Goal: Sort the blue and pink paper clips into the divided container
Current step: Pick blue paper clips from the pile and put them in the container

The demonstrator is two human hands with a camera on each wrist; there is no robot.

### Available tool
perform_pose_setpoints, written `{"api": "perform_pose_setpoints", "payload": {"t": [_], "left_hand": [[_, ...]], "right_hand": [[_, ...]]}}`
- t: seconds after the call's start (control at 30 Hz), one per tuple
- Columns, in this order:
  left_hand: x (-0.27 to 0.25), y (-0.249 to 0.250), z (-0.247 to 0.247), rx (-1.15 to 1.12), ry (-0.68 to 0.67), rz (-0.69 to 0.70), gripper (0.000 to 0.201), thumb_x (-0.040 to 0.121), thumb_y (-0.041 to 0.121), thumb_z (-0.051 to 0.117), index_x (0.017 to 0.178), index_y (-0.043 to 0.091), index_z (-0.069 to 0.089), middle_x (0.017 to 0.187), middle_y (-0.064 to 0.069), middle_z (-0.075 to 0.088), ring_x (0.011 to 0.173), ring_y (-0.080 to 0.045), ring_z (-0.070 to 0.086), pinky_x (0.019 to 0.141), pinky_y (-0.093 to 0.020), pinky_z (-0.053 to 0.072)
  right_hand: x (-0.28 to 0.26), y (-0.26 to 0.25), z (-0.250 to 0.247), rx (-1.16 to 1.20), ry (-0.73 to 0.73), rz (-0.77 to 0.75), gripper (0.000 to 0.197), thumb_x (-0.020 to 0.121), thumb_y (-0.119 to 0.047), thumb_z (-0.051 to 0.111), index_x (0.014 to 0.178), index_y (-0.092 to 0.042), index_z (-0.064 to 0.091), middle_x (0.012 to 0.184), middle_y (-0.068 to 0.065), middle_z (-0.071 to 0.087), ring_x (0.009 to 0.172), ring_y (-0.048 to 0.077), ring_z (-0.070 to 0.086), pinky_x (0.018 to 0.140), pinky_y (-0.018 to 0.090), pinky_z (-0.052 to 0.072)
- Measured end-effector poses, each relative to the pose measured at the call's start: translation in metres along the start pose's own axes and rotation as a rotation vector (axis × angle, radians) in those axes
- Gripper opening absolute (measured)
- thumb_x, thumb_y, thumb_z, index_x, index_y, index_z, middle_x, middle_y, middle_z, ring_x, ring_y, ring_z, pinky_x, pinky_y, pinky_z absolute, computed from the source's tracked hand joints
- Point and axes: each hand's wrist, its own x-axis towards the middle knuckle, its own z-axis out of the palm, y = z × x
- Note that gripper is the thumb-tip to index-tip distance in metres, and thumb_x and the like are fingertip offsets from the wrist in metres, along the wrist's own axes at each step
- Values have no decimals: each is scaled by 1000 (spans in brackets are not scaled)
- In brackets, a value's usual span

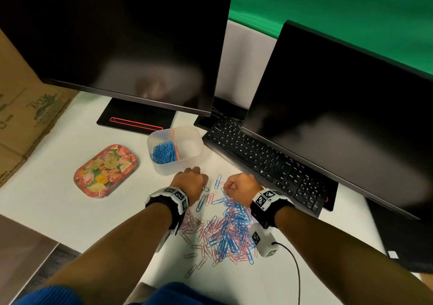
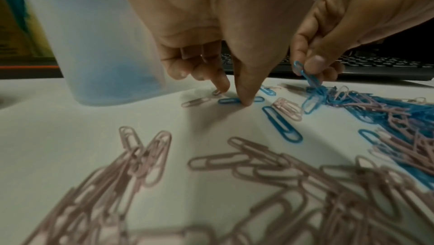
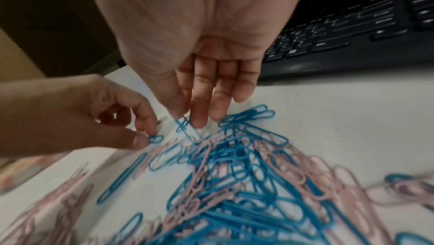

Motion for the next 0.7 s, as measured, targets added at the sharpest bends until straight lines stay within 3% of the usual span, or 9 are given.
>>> {"api": "perform_pose_setpoints", "payload": {"t": [0.1,0.27,0.37,0.47,0.57,0.63,0.7], "left_hand": [[1,0,0,10,-16,-13,23,88,21,55,110,17,59,112,-6,52,104,-26,53,81,-37,48],[0,-4,-1,-107,-28,-11,14,85,18,53,96,15,61,104,-7,61,98,-27,59,78,-36,50],[-5,-9,-3,-346,34,-60,9,82,12,54,82,20,58,92,-5,67,88,-26,62,69,-27,47],[-12,-12,-3,-577,78,-110,20,83,8,54,97,20,61,86,-6,70,80,-23,62,71,-25,48],[-15,-13,0,-769,-16,-156,31,85,5,50,107,26,59,78,-7,70,79,-22,67,80,-28,52],[-16,-11,-1,-929,-75,-232,28,84,3,46,95,23,63,75,-5,67,80,-21,68,81,-32,53],[-19,-6,-5,-1087,-90,-316,28,87,0,40,84,16,64,71,-6,62,69,-19,64,77,-33,54]], "right_hand": [[2,5,-2,175,-30,35,4,75,-27,71,71,-26,72,73,-8,73,74,9,69,74,25,56],[2,4,-13,514,-15,104,17,79,-8,71,67,-20,72,78,7,74,70,19,66,75,35,55],[0,2,-17,647,-3,135,15,82,1,66,73,-10,65,74,10,70,63,18,62,66,29,53],[-4,-3,-19,799,3,153,18,83,11,58,77,-5,55,73,17,68,57,20,63,59,29,55],[-6,-8,-17,917,-39,193,23,86,16,47,84,-7,52,68,16,59,50,21,61,53,30,53],[-5,-11,-14,883,-66,211,26,87,15,43,86,-9,55,66,13,54,48,20,57,48,27,49],[-4,-11,-9,734,-84,185,26,86,10,45,82,-12,59,66,8,54,49,15,52,43,22,43]]}}
